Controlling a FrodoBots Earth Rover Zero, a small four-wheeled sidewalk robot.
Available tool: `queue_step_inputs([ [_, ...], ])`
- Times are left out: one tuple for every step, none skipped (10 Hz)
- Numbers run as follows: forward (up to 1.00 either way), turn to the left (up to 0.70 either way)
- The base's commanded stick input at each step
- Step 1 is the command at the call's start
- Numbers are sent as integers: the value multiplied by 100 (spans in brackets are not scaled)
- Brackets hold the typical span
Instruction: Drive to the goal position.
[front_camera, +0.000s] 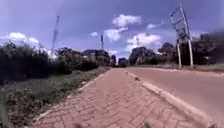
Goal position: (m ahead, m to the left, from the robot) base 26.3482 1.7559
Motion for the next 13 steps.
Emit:
queue_step_inputs([
  [100,0],
  [100,0],
  [100,0],
  [100,0],
  [100,0],
  [100,0],
  [100,0],
  [100,0],
  [100,0],
  [100,0],
  [100,0],
  [100,-27],
  [100,-31],
])
